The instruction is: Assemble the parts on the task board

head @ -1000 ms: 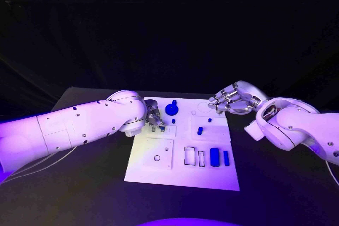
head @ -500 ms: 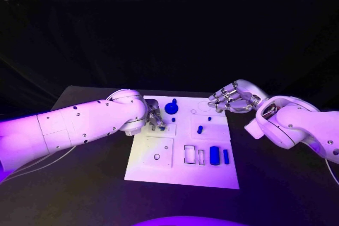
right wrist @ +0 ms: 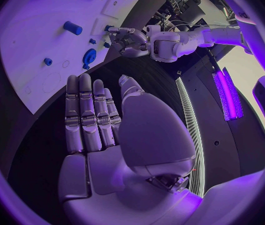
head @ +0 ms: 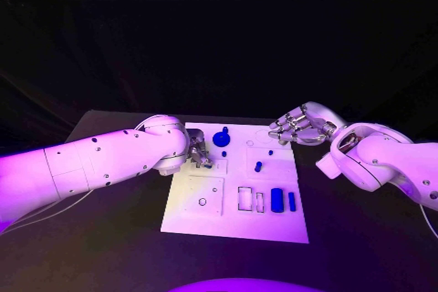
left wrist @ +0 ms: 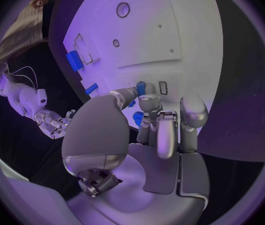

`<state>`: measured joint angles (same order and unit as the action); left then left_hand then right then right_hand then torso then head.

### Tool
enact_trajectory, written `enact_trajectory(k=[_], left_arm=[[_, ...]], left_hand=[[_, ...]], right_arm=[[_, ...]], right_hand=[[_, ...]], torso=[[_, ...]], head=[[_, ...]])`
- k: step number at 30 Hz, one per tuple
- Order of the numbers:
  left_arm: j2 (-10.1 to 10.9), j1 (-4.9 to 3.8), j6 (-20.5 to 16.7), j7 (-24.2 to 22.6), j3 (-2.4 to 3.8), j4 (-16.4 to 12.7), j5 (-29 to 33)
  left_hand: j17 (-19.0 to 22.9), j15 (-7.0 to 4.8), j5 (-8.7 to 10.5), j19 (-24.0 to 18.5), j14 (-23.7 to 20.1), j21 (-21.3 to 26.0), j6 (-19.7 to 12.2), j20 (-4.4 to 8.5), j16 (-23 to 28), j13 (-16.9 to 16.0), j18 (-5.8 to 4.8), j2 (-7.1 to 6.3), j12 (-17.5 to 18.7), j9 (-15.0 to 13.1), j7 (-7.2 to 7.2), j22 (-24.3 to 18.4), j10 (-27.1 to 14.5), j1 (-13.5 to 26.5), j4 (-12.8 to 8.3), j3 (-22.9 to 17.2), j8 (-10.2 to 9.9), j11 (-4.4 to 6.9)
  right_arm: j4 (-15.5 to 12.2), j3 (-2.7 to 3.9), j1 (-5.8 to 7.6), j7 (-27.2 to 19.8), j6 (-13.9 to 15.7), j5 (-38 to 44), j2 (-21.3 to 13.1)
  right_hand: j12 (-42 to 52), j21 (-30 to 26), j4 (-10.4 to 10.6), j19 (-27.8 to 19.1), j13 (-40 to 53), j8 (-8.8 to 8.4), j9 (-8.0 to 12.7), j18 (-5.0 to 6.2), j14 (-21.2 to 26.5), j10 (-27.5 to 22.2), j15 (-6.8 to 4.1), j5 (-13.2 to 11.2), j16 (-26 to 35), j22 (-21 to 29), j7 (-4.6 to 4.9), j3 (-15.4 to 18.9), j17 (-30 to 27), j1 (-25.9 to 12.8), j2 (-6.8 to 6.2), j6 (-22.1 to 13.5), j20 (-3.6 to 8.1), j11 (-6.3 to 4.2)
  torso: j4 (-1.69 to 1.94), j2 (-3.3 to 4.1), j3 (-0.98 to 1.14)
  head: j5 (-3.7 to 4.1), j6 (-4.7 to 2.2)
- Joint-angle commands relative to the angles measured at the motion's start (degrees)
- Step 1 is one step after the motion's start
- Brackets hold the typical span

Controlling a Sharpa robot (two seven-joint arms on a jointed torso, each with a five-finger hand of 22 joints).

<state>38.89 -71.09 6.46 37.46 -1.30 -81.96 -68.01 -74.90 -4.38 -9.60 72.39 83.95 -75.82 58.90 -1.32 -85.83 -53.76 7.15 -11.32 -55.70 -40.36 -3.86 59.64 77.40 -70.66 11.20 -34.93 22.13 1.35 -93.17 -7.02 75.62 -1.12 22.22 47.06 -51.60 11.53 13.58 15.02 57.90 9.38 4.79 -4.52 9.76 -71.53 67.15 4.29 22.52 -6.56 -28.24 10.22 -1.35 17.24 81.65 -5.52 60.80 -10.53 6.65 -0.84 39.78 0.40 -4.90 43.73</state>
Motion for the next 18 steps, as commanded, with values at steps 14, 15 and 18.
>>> enact_trajectory(k=[14,15,18], left_arm=[[-0.7,0.32,2.1,0.5,-0.19,0.2,-0.2],[-0.8,0.32,2.0,0.5,-0.18,0.3,-0.1],[-1.2,0.31,1.9,0.5,-0.16,0.7,0.3]], left_hand=[[-9.8,-0.91,-0.2,1.2,4.6,-0.8,1.2,0.1,-0.2,-1.1,-1.28,1.11,-2.1,-0.9,1.9,1.4,1.7,3.8,-9.4,-9.3,1.3,0.88],[-9.8,-0.94,-0.19,1.3,4.6,-0.9,1.3,0.11,-0.2,-1.1,-1.3,1.23,-2.2,-1.0,1.97,1.5,1.8,4.2,-9.1,-9.1,1.3,0.93],[-9.8,-1.08,-0.21,1.4,4.6,-0.9,1.4,0.17,-0.2,-1.2,-1.33,1.73,-2.4,-1.0,2.17,1.6,1.9,5.3,-8.3,-8.5,1.4,1.09]], right_arm=[[0.1,-0.01,-0.07,0.0,-1.0,0.2,0.2],[0.1,-0.01,-0.07,0.0,-1.0,0.2,0.2],[0.1,-0.01,-0.09,0.0,-1.0,0.2,0.2]], right_hand=[[-0.2,-0.2,0.0,-0.4,0.0,-0.34,0.1,0.64,0.5,-0.5,-0.02,0.2,0.2,0.1,0.14,0.3,-0.1,-0.6,0.0,-0.3,-0.2,0.05],[-0.2,-0.2,0.0,-0.4,0.0,-0.34,0.1,0.64,0.5,-0.5,-0.02,0.2,0.2,0.1,0.14,0.3,-0.1,-0.6,0.0,-0.3,-0.2,0.05],[-0.2,-0.2,0.0,-0.4,0.0,-0.34,0.1,0.64,0.5,-0.5,-0.02,0.2,0.2,0.1,0.14,0.3,-0.1,-0.6,0.0,-0.3,-0.2,0.05]], torso=[[-0.02,0.0,0.0],[0.0,0.0,0.0],[0.01,-0.03,0.03]], head=[[-0.19,-0.01],[-0.18,-0.03],[-0.2,-0.08]])
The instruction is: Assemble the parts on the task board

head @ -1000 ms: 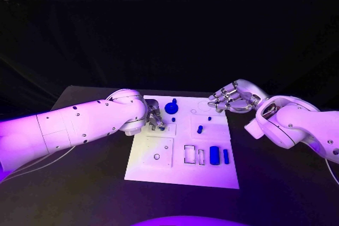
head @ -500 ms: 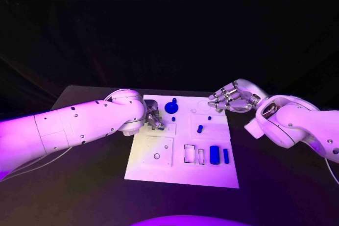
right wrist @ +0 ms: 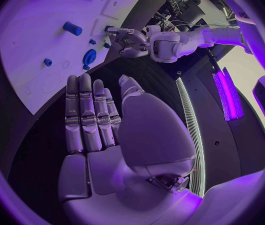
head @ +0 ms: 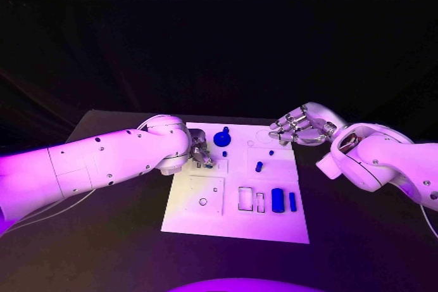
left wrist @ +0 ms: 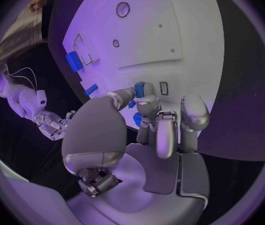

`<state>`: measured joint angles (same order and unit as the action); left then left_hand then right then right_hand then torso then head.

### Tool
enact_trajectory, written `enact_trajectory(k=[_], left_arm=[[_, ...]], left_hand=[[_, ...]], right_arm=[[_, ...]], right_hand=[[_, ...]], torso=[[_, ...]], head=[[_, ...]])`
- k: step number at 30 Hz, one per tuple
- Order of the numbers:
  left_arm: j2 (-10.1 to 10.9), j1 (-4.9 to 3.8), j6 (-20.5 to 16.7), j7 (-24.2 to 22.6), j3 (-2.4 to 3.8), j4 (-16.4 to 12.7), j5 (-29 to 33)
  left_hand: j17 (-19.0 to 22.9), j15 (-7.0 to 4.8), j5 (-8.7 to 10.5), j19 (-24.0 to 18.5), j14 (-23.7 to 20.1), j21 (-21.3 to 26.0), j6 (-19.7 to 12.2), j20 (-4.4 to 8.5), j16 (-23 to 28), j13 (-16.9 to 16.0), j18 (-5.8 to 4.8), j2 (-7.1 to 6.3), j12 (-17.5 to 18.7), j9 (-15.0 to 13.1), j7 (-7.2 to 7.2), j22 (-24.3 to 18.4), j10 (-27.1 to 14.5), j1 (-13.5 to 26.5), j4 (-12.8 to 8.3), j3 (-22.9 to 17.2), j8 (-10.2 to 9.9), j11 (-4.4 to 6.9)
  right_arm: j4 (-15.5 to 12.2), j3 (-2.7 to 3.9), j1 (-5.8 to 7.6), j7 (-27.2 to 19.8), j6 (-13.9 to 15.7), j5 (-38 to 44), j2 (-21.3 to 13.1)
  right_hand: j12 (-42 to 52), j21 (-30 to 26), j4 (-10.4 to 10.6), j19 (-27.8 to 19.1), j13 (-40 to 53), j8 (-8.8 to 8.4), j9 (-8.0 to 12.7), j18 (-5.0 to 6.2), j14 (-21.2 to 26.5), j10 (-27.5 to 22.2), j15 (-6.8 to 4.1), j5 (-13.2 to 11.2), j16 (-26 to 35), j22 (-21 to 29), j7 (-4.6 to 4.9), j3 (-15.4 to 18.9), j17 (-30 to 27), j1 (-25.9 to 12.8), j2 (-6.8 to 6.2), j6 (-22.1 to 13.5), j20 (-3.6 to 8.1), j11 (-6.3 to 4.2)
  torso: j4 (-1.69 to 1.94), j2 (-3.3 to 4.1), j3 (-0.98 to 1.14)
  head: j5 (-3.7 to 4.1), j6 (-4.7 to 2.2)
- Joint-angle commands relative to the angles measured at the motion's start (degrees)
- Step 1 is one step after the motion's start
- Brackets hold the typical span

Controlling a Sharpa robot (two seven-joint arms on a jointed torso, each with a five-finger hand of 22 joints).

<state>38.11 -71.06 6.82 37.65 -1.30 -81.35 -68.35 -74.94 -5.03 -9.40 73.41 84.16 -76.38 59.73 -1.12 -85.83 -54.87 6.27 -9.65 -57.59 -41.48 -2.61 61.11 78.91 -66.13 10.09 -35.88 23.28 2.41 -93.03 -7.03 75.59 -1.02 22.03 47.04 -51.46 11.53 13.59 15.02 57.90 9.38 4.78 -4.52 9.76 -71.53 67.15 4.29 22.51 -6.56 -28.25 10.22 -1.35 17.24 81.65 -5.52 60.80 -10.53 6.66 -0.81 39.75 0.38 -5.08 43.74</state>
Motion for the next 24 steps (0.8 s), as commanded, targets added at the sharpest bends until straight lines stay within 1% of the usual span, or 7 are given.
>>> enact_trajectory(k=[1,9,10,17,24], left_arm=[[-0.5,0.28,1.5,0.3,-0.15,0.2,0.7],[-1.3,0.26,1.9,0.3,-0.1,1.2,1.2],[-1.5,0.26,1.9,0.3,-0.1,1.3,1.3],[-1.9,0.24,2.2,0.4,-0.07,2.1,1.3],[-2.1,0.24,2.8,0.4,-0.05,2.7,1.4]], left_hand=[[-9.8,-0.45,-0.41,0.4,4.4,-0.4,0.6,-0.02,-0.2,-0.1,-0.47,0.16,-0.5,0.1,0.95,0.2,0.4,0.9,-7.1,-7.5,0.3,0.05],[-9.8,-0.55,-0.43,0.7,4.4,-0.5,0.8,0.05,-0.2,-0.5,-0.54,0.93,-1.0,0.1,1.08,0.6,0.7,1.9,-6.3,-7.2,0.3,0.16],[-9.8,-0.56,-0.43,0.7,4.4,-0.6,0.9,0.06,-0.2,-0.6,-0.55,1.0,-1.1,0.1,1.09,0.6,0.7,2.0,-6.2,-7.2,0.3,0.16],[-9.8,-0.6,-0.46,0.8,4.4,-0.6,1.0,0.09,-0.2,-0.6,-0.57,1.51,-1.2,0.1,1.14,0.7,0.7,2.6,-5.8,-7.1,0.2,0.21],[-9.8,-0.61,-0.39,0.8,4.4,-0.6,1.1,0.11,-0.2,-0.7,-0.59,1.54,-1.3,0.2,1.16,0.8,0.8,3.3,-5.4,-6.7,0.1,0.21]], right_arm=[[0.0,0.0,-0.06,-0.1,-0.9,0.2,0.1],[0.1,0.0,-0.1,-0.1,-1.0,0.2,0.2],[0.1,0.0,-0.11,-0.1,-1.0,0.1,0.2],[0.1,0.0,-0.12,-0.1,-1.1,0.1,0.1],[0.1,-0.01,-0.13,0.0,-1.2,0.1,0.1]], right_hand=[[-0.2,-0.2,0.0,-0.4,0.0,-0.34,0.1,0.64,0.5,-0.5,-0.02,0.2,0.2,0.1,0.14,0.3,-0.1,-0.7,0.0,-0.3,-0.19,0.05],[-0.1,-0.3,0.0,-0.4,-0.1,-0.34,0.1,0.64,0.5,-0.6,0.0,0.3,0.3,0.2,0.14,0.3,-0.1,-0.7,0.03,-0.3,-0.22,0.06],[-0.1,-0.3,0.0,-0.4,-0.1,-0.34,0.1,0.64,0.5,-0.6,0.0,0.3,0.3,0.2,0.14,0.3,-0.1,-0.7,0.03,-0.3,-0.22,0.06],[-0.1,-0.3,0.0,-0.4,-0.1,-0.34,0.1,0.64,0.5,-0.6,0.0,0.3,0.3,0.2,0.14,0.3,-0.1,-0.7,0.03,-0.3,-0.22,0.06],[-0.1,-0.3,0.0,-0.4,-0.1,-0.34,0.1,0.64,0.5,-0.6,0.0,0.3,0.3,0.2,0.14,0.3,-0.1,-0.7,0.03,-0.3,-0.22,0.06]], torso=[[0.0,0.0,0.05],[-0.07,-0.01,0.08],[-0.07,0.01,0.06],[-0.05,0.0,0.04],[-0.03,0.0,0.04]], head=[[0.0,-0.06],[-0.12,-0.02],[-0.11,-0.03],[-0.05,-0.11],[-0.05,-0.13]])
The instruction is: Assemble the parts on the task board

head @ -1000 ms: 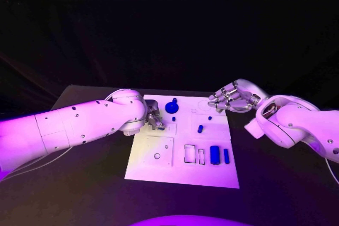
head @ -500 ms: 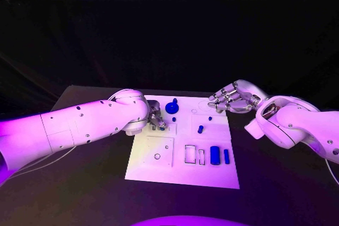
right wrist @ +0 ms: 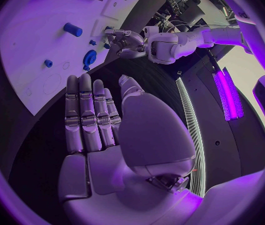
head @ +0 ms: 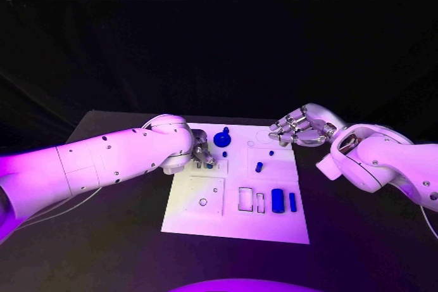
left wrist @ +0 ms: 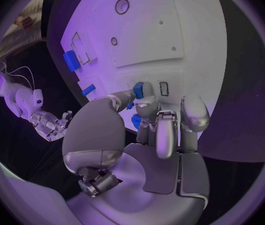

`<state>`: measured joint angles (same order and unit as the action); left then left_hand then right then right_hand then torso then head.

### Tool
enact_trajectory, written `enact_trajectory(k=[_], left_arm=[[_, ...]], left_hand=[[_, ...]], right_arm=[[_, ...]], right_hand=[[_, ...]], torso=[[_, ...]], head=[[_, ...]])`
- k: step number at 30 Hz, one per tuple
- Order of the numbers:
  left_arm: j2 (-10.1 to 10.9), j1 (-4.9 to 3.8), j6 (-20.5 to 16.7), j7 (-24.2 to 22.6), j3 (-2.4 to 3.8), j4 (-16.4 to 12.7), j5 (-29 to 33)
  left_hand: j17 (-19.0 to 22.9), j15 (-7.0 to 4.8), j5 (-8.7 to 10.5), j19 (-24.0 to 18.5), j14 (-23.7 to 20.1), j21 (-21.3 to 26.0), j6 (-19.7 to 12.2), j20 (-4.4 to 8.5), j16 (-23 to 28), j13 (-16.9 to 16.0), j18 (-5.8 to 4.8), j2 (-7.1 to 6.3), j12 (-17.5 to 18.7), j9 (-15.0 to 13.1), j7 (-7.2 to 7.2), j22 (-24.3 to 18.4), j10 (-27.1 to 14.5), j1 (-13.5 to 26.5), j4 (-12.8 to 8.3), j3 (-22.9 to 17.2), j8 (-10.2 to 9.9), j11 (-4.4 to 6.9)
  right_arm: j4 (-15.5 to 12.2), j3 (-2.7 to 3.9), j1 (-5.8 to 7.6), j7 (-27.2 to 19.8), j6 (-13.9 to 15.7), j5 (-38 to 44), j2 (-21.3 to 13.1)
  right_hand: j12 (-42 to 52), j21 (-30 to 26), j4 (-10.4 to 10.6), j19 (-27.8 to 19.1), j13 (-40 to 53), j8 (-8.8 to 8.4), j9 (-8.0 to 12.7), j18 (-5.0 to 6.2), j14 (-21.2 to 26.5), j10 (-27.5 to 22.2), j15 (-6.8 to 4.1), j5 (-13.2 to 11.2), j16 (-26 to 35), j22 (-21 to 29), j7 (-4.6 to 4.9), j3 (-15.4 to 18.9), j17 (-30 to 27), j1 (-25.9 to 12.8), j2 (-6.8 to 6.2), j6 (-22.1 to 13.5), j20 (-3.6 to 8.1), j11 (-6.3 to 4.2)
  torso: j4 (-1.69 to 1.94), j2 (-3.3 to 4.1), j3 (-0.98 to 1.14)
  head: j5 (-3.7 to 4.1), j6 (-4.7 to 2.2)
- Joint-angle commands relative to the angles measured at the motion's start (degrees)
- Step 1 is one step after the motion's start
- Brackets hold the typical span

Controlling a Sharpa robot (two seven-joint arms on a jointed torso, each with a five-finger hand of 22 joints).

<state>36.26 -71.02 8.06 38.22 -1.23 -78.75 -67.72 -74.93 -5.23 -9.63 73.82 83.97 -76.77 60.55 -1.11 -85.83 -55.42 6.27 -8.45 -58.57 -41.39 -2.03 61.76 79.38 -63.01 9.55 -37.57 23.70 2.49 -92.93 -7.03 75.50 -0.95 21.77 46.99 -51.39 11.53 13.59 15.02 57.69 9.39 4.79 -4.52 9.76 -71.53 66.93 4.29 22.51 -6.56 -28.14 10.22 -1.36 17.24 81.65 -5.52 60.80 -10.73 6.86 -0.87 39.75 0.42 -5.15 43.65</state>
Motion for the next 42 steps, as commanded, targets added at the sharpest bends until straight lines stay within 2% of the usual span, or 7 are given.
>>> enact_trajectory(k=[1,9,13,19,28,36,42], left_arm=[[-0.3,0.2,1.7,-0.2,-0.12,0.1,0.7],[0.1,0.2,1.6,-0.3,-0.11,-0.1,0.7],[0.3,0.21,1.0,-0.4,-0.07,-0.2,0.8],[0.8,0.21,-0.2,-0.5,0.01,-0.6,0.9],[2.1,0.21,-3.2,-0.6,0.42,-2.0,1.9],[3.5,-0.09,-4.6,-0.8,1.72,-3.5,5.4],[4.8,-2.57,-0.5,-1.0,2.58,-2.0,7.1]], left_hand=[[-9.8,-0.4,-0.12,0.4,4.5,-0.2,0.4,0.1,-0.2,-0.1,-0.58,0.26,-0.4,0.1,0.59,0.1,0.3,0.6,-4.7,-4.7,-0.3,0.13],[-9.8,-0.46,0.1,0.8,4.6,-0.3,1.5,0.13,-0.2,-0.5,-0.68,-1.32,-1.2,0.6,0.9,0.6,0.5,5.4,-0.6,2.6,-0.6,0.31],[-9.8,-0.37,0.56,0.9,4.6,-0.3,2.2,0.16,-0.2,-0.4,-0.72,-2.17,-1.3,0.9,0.77,0.7,0.5,10.0,3.8,9.3,-0.9,0.19],[-9.9,-0.66,0.25,1.1,4.6,-0.2,2.7,0.34,-0.2,-1.5,-0.74,0.01,-2.6,1.4,1.02,0.8,0.7,7.4,6.7,18.9,-1.7,0.39],[-9.9,-0.65,0.2,1.0,4.6,-0.1,2.7,0.36,-0.2,-1.9,-0.71,1.0,-3.0,1.5,1.04,0.7,0.5,6.8,7.1,22.3,-1.6,0.4],[-9.8,-0.44,0.07,0.3,4.5,0.5,1.8,0.28,-0.1,0.4,-0.49,0.92,-0.8,1.8,0.71,-0.4,-1.0,5.3,7.0,25.2,-2.0,0.11],[-9.7,0.47,-0.06,-0.4,4.5,1.3,-0.9,-0.18,0.0,6.2,-0.31,0.9,4.5,3.0,-0.64,-1.4,-4.1,-0.4,6.3,28.2,-3.9,-0.94]], right_arm=[[0.0,-0.01,-0.05,-0.1,-0.9,0.1,0.0],[0.0,-0.01,-0.07,-0.1,-0.8,0.1,-0.1],[0.0,-0.01,-0.08,-0.2,-0.7,0.0,-0.2],[0.0,-0.02,-0.11,-0.1,0.1,0.0,-0.2],[0.0,-0.03,-0.16,-0.1,0.7,-0.3,-0.4],[0.1,-0.03,-0.21,-0.2,0.8,-0.4,-0.5],[0.2,-0.03,-0.24,-0.4,0.9,-0.4,-0.4]], right_hand=[[-0.1,-0.3,0.1,-0.2,-0.1,-0.34,0.1,0.65,0.5,-0.4,0.0,0.4,0.3,0.1,0.14,0.4,-0.1,-0.8,0.04,-0.3,-0.02,-0.15],[-0.2,-0.4,0.1,-0.2,-0.1,-0.36,0.1,0.64,0.6,-0.5,0.04,0.4,0.4,0.2,0.18,0.5,-0.1,-0.9,-0.03,-0.3,-0.05,-0.1],[-0.1,-0.5,0.2,-0.2,-0.2,-0.38,0.1,0.64,0.7,-0.6,0.12,0.6,0.5,0.3,0.25,0.8,-0.1,-1.3,-0.11,-0.4,-0.12,-0.01],[0.0,-0.8,0.7,-0.2,-0.2,-0.32,0.1,0.66,0.7,-0.8,0.21,0.5,0.7,0.7,0.33,1.2,-0.2,-2.4,0.32,-0.4,-0.23,0.08],[0.1,-0.9,0.8,-0.2,-0.2,-0.32,0.1,0.66,0.8,-0.8,0.24,0.6,0.8,0.8,0.35,1.4,-0.2,-2.7,0.4,-0.5,-0.26,0.11],[0.1,-0.9,0.8,-0.2,-0.2,-0.33,0.1,0.66,0.8,-0.9,0.26,0.6,0.8,0.8,0.36,1.5,-0.2,-2.8,0.42,-0.5,-0.28,0.13],[0.3,-1.1,0.6,-0.1,-0.3,-0.29,0.0,0.69,0.8,-1.1,0.26,2.2,0.9,1.2,0.34,1.8,-0.2,-2.9,0.6,-0.6,-0.32,0.12]], torso=[[0.03,-0.02,-0.02],[0.09,0.0,-0.02],[0.06,-0.01,-0.03],[0.06,0.08,-0.04],[0.04,0.02,-0.02],[0.05,0.0,-0.03],[0.02,0.02,-0.01]], head=[[0.03,-0.07],[0.11,-0.18],[0.11,-0.25],[0.11,-0.18],[0.21,-0.13],[0.27,-0.38],[0.04,-0.5]])
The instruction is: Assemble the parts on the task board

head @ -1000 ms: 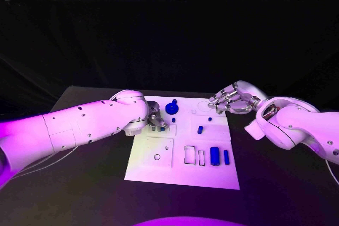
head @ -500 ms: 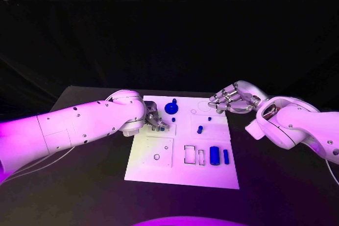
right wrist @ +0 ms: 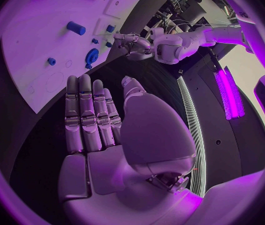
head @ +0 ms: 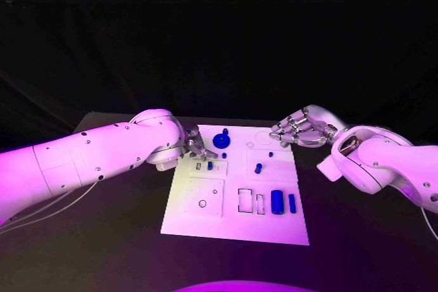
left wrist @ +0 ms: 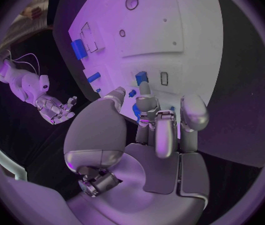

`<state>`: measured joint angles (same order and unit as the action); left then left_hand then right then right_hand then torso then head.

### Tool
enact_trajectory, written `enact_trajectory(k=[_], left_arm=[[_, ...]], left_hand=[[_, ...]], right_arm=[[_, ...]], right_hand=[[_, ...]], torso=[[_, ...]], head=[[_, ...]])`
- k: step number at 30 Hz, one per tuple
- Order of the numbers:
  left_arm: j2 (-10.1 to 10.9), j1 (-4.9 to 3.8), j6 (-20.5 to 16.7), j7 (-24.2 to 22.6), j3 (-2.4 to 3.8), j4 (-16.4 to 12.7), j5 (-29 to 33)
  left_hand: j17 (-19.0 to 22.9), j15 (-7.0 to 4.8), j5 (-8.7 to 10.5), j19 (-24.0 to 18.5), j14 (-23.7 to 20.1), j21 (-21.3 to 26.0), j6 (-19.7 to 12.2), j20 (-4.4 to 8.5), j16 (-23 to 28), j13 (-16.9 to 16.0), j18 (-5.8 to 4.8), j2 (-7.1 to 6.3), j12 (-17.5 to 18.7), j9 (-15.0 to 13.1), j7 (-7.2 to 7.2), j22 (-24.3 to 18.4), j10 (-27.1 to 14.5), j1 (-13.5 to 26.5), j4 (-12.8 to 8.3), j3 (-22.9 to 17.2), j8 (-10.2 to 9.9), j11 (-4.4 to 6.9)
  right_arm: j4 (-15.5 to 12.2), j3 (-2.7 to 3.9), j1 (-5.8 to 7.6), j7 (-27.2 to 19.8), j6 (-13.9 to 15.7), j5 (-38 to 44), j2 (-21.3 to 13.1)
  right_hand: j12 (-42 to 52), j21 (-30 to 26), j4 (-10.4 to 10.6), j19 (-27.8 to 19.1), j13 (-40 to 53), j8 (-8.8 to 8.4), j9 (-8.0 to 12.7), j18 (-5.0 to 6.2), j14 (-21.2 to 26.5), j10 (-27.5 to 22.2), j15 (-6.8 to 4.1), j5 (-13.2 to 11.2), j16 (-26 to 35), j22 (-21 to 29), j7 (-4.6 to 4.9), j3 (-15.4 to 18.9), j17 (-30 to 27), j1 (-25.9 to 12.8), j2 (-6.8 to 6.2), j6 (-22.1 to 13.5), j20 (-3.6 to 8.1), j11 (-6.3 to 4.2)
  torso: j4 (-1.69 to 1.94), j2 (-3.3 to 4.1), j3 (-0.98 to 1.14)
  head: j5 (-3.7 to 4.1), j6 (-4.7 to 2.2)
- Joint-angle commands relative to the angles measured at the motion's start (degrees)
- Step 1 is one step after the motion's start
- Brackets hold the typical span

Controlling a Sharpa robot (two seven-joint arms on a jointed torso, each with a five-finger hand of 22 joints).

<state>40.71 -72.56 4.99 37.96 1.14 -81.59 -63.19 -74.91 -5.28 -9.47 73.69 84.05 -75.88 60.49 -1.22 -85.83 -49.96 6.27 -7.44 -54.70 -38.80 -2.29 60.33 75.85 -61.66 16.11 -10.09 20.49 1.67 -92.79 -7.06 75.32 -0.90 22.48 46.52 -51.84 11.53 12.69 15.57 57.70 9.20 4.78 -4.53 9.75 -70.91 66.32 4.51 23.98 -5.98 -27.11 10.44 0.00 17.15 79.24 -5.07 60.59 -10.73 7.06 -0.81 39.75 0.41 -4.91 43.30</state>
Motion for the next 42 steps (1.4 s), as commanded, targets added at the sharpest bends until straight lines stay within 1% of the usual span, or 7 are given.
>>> enact_trajectory(k=[1,6,14,19,25,33,42], left_arm=[[0.3,-1.38,3.1,-0.7,0.24,1.3,2.5],[-0.2,-3.68,5.3,-1.2,0.39,5.5,1.9],[-2.3,-4.55,5.6,-1.8,0.43,10.3,1.3],[-4.1,-4.65,5.9,-1.9,0.35,13.2,-0.4],[-6.4,-4.51,6.1,-2.0,-0.09,16.6,-1.5],[-8.9,-3.62,6.9,-2.2,-0.37,20.3,-2.0],[-10.1,-3.19,8.6,-1.6,-0.41,22.0,-2.0]], left_hand=[[-9.7,0.57,-0.22,-0.3,4.4,0.4,-0.9,-0.13,0.0,1.0,-0.32,-0.16,0.8,0.6,-0.43,0.0,-0.7,-2.3,-0.3,0.9,-0.8,-0.24],[-9.7,0.81,-0.25,-0.4,4.4,0.6,-1.0,-0.4,0.0,2.0,-0.27,0.17,1.6,1.3,-0.69,-0.2,-1.2,-4.1,0.2,2.4,-1.5,-0.52],[-9.6,1.31,-0.29,-0.5,4.4,0.7,-2.1,-0.75,0.1,2.3,-0.27,0.06,1.8,2.2,-1.37,-0.2,-2.4,-5.6,0.4,5.0,-2.4,-1.1],[-9.6,1.36,-0.31,-0.5,4.4,0.6,-2.1,-0.79,0.1,2.3,-0.28,0.32,1.7,2.2,-1.42,-0.1,-2.5,-5.7,0.5,5.3,-2.4,-1.16],[-9.6,1.43,-0.3,-0.5,4.4,0.6,-2.1,-0.88,0.1,2.5,-0.28,0.72,1.8,2.3,-1.49,-0.1,-2.7,-5.4,0.6,5.8,-2.5,-1.23],[-9.6,1.46,-0.3,-0.5,4.4,0.6,-1.9,-0.98,0.1,2.3,-0.26,1.48,1.4,2.4,-1.44,-0.1,-2.8,-4.9,0.7,7.0,-2.3,-1.22],[-9.5,1.49,-0.34,-0.8,4.4,0.9,-1.9,-1.03,0.1,3.0,-0.15,1.99,1.9,2.5,-1.45,-0.6,-3.3,-4.5,0.7,7.8,-2.2,-1.25]], right_arm=[[0.0,0.0,-0.05,-0.4,0.3,0.0,0.0],[0.2,0.0,-0.07,-0.6,0.4,0.0,0.3],[0.4,-0.01,-0.11,-0.6,0.4,0.0,0.6],[0.5,-0.01,-0.16,-0.5,0.3,0.0,0.8],[0.5,-0.01,-0.24,-0.6,0.2,0.0,0.9],[0.6,-0.01,-0.4,-0.6,0.3,0.0,1.3],[0.7,-0.01,-0.44,-0.6,0.5,-0.2,1.5]], right_hand=[[0.4,-0.3,0.0,0.0,-0.1,-0.28,0.0,0.7,0.1,-0.5,0.04,1.1,0.4,0.2,0.11,0.5,-0.1,-0.4,0.18,-0.4,-0.32,-0.09],[0.5,-0.4,-0.2,0.1,-0.1,-0.24,0.0,0.71,0.0,-0.6,0.01,2.5,0.4,0.5,0.09,0.6,-0.1,-0.3,0.29,-0.4,-0.31,-0.13],[0.6,-0.4,-0.2,0.2,-0.1,-0.23,0.0,0.71,0.0,-0.6,0.0,2.8,0.5,0.5,0.08,0.6,-0.1,-0.3,0.31,-0.4,-0.3,-0.13],[0.6,-0.4,-0.2,0.2,-0.1,-0.23,0.0,0.71,0.0,-0.6,0.0,2.8,0.5,0.5,0.08,0.6,-0.1,-0.3,0.31,-0.4,-0.3,-0.13],[0.6,-0.4,-0.2,0.2,-0.1,-0.23,0.0,0.71,0.0,-0.6,0.0,2.9,0.5,0.5,0.09,0.6,-0.1,-0.3,0.31,-0.4,-0.3,-0.13],[0.6,-0.4,-0.2,0.2,-0.1,-0.23,0.0,0.71,0.0,-0.6,0.0,2.9,0.5,0.5,0.09,0.6,-0.1,-0.3,0.31,-0.4,-0.3,-0.13],[0.6,-0.4,-0.2,0.2,-0.1,-0.23,0.0,0.71,0.0,-0.6,0.0,3.0,0.5,0.6,0.09,0.6,-0.1,-0.3,0.36,-0.5,-0.3,-0.13]], torso=[[-0.05,0.05,0.0],[-0.09,0.04,-0.1],[0.08,-0.01,-0.03],[0.14,0.01,-0.07],[-0.06,0.09,-0.09],[-0.2,0.2,-0.09],[-0.23,0.17,-0.06]], head=[[-0.21,-0.19],[-0.45,-0.33],[-0.62,-0.35],[-0.78,-0.47],[-1.21,-0.43],[-1.35,-0.53],[-1.48,-0.53]])
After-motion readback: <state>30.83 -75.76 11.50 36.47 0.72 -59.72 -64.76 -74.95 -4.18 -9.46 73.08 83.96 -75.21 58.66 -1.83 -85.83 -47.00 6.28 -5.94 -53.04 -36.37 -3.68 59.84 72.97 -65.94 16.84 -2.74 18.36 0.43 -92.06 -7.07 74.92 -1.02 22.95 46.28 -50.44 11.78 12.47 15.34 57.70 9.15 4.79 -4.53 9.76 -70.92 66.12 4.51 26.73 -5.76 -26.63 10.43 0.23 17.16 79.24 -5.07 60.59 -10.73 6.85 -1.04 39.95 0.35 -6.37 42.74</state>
